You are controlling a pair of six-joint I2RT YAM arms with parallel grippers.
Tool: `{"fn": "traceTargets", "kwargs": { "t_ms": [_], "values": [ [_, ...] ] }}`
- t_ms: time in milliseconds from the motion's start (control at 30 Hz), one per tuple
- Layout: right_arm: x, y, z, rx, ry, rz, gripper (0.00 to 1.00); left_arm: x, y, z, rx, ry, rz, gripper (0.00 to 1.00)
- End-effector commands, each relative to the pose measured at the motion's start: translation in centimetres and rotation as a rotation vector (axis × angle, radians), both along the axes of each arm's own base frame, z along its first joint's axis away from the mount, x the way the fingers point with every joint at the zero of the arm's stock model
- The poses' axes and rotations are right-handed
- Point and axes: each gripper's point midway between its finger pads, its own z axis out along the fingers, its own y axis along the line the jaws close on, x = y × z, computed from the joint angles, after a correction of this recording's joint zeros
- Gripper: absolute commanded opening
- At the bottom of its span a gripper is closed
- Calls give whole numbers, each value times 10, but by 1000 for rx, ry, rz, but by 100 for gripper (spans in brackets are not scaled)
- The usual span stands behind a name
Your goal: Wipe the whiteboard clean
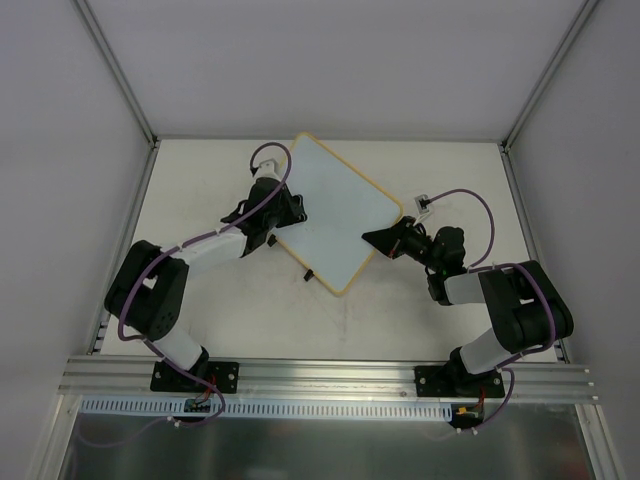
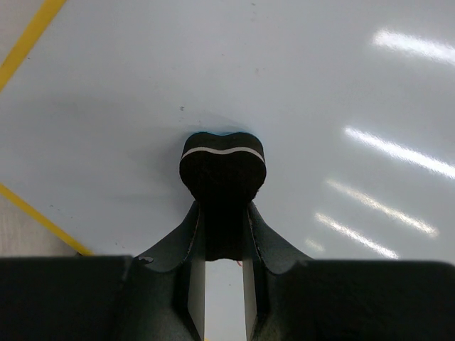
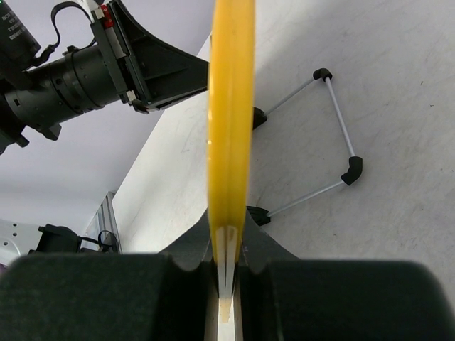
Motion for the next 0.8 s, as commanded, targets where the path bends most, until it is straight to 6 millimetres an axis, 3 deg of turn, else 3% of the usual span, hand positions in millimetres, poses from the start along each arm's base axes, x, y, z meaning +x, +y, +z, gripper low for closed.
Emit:
{"fn": "traceTargets", "kwargs": {
  "t_ms": [0, 267, 367, 500, 767],
  "values": [
    [-11, 14, 49, 32, -259, 112, 0, -11, -23, 8, 19, -57, -77, 0],
    [-11, 14, 49, 31, -256, 112, 0, -43, -68, 11, 59, -85, -161, 0],
    [-12, 14, 49, 32, -256, 113, 0, -44, -72, 11, 53, -78, -164, 0],
    [-12, 14, 49, 32, -257, 115, 0, -42, -56, 5, 91, -62, -109, 0],
    [-13, 14, 50, 34, -259, 115, 0, -30, 5, -40, 49, 86, 13, 0]
  ]
}}
